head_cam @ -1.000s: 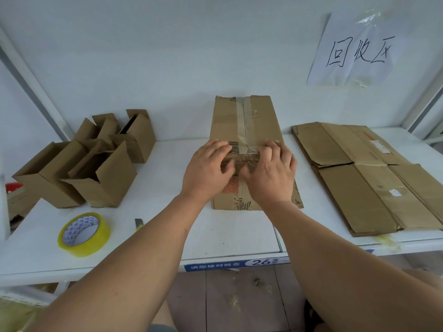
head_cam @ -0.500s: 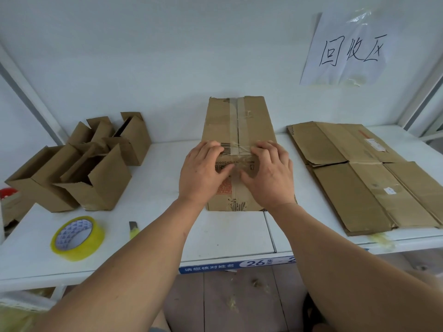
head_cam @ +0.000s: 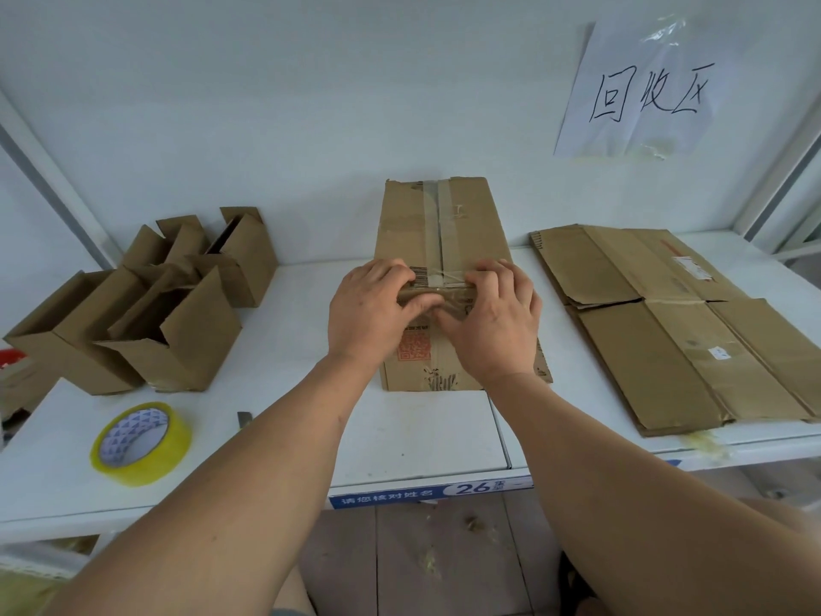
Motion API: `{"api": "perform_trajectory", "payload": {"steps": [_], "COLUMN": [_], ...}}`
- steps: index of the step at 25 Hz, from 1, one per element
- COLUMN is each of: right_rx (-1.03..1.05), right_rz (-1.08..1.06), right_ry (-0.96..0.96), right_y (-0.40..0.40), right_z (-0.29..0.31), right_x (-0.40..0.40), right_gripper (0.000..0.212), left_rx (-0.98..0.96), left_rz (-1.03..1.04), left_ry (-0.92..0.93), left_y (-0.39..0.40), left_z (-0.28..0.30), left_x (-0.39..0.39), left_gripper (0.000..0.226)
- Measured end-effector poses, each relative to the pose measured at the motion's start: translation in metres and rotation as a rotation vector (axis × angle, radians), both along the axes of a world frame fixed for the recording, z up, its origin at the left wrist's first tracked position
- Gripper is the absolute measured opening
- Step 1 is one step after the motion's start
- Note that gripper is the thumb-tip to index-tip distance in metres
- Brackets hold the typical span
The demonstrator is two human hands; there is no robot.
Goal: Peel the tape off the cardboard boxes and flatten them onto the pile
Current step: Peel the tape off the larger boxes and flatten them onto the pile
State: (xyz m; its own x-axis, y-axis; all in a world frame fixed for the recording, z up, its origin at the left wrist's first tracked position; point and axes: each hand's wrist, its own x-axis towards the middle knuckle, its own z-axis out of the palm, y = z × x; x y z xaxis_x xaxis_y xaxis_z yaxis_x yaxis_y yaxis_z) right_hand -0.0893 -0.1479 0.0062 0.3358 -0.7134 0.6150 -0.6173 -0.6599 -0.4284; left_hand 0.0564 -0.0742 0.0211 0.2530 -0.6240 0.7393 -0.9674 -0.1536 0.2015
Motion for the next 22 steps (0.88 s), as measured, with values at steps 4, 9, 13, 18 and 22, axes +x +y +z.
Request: {"api": "perform_trajectory", "payload": {"steps": [4,9,13,18,22], "right_rx": [-0.015,-0.061,-0.090,-0.109,-0.056], "right_rz": [0.031,0.021,0.026,0.084,0.087], "right_ry": [0.018,0.010,0.004,0.007,0.047], "right_y": [-0.002,-0.003,-0.006,-0.013,-0.012], "right_z": [-0.004,-0.006,-0.009,-0.010,-0.008], "right_x": [-0.001,0.001,0.001,-0.008,-0.011], "right_gripper": [0.056,0.057,0.055,0.049,0.060], "left_rx": [-0.033,0.006,0.021,0.002,-0.024], "left_rz": [-0.038,-0.021,-0.018,0.030,0.060], "left_ry": [0.040,-0.018,-0.045,-0.099,-0.144], "left_y": [0.004,0.007,0.005,0.003,0.001], "left_z": [0.005,-0.003,-0.005,-0.004,-0.003], "left_x": [0.003,0.003,0.002,0.001,0.000], "left_gripper": [0.045,0.039,0.044,0.047,0.050]}}
